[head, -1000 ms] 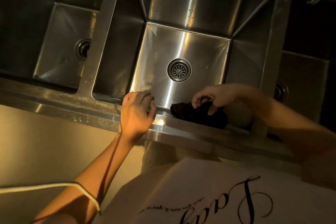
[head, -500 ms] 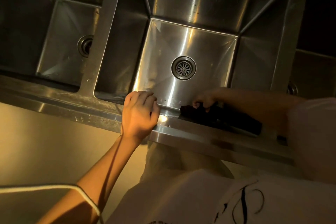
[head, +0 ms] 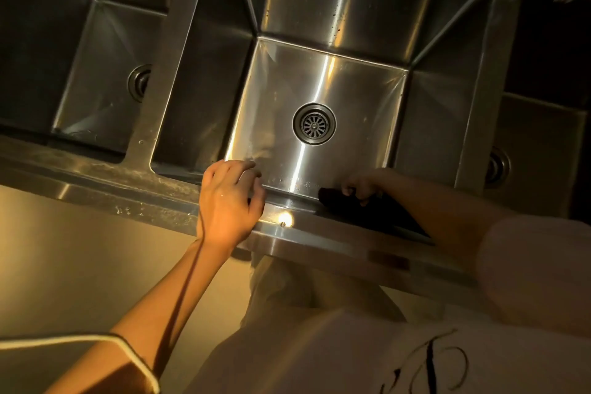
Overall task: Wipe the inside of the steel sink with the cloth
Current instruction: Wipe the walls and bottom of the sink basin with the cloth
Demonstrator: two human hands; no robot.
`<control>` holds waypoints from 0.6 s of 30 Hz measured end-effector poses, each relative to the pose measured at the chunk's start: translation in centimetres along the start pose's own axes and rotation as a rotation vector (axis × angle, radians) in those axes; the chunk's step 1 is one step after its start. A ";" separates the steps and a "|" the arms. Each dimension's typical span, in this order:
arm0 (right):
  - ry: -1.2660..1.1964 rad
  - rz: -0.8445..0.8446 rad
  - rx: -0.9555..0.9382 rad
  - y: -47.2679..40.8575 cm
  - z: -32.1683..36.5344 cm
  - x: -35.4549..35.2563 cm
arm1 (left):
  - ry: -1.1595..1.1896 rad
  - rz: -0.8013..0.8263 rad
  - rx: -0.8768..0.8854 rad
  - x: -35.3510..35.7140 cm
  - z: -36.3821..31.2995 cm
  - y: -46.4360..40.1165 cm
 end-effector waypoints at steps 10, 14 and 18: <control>-0.066 0.046 -0.094 6.9 0.8 -2.4 | -0.029 0.019 0.035 -0.1 -0.2 0.0; -0.097 0.038 -0.151 10.8 1.7 -4.1 | -0.016 0.011 0.024 -0.3 -0.1 -0.1; -0.177 0.043 -0.228 15.0 2.6 -5.9 | -0.018 -0.008 0.013 -0.4 0.1 0.0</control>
Point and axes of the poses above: each hand's wrist, its own y-axis away from the middle knuckle, its own x-axis out of the palm, z = x × y, the point moved 9 cm from there along -y, towards the middle knuckle, and after that the axes turned 12 degrees about -z, right-handed, at the moved point
